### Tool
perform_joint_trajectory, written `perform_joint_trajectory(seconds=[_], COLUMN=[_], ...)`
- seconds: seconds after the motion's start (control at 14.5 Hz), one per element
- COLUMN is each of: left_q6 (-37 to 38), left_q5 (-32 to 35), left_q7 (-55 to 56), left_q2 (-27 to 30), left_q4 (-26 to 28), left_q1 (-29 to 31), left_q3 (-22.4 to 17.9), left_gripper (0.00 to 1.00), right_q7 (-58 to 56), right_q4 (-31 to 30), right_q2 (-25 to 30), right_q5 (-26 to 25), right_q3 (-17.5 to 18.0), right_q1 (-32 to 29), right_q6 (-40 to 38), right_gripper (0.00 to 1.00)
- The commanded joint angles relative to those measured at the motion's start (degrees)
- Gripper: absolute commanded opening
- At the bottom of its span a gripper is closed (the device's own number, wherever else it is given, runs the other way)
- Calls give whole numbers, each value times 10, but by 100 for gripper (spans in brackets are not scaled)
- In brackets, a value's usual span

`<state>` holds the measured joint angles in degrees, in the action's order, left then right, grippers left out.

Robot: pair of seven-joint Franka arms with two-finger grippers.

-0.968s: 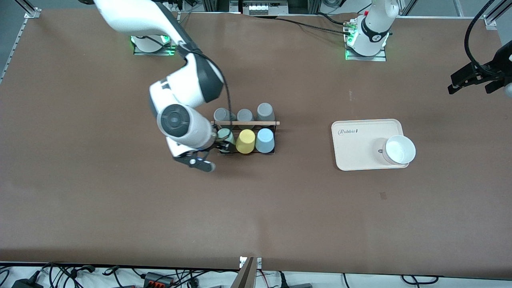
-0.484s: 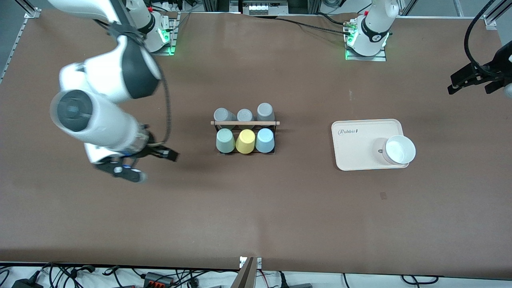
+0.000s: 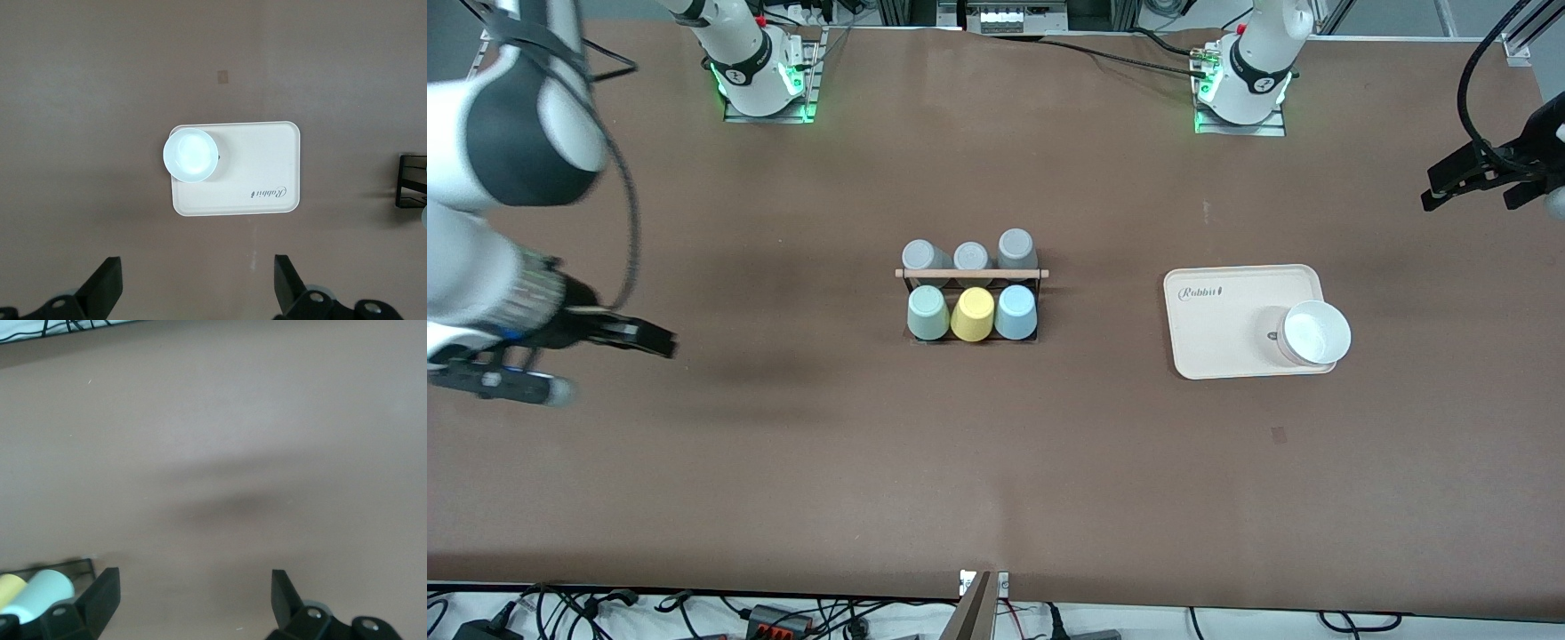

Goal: Hang scattered cups on rack with three cups

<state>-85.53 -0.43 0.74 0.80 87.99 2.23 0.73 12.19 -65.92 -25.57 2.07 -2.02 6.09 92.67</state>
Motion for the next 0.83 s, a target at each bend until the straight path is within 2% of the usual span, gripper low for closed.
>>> perform_joint_trajectory(seconds=[0.0,0.48,0.62,0.76], left_q6=[9,9,9,9], left_q5=[-2,-2,-2,-2], left_q7=[-11,-11,-11,-11], left_q2=[-8,-8,-7,-8], left_q4=[-17,-16,-16,-16], left_q1=[1,1,1,1], left_q3=[-2,-2,-2,-2], left_gripper=[100,100,100,100], right_q7=[-82,-110,-110,-110], right_q4=[-24,-89,-147,-237], right_q2=[36,99,136,189], right_q5=[-1,-44,-42,-37], right_q3=[13,12,13,14], right_q1=[-55,-60,-60,-63], right_q6=[-5,0,27,65], right_gripper=[100,100,100,100])
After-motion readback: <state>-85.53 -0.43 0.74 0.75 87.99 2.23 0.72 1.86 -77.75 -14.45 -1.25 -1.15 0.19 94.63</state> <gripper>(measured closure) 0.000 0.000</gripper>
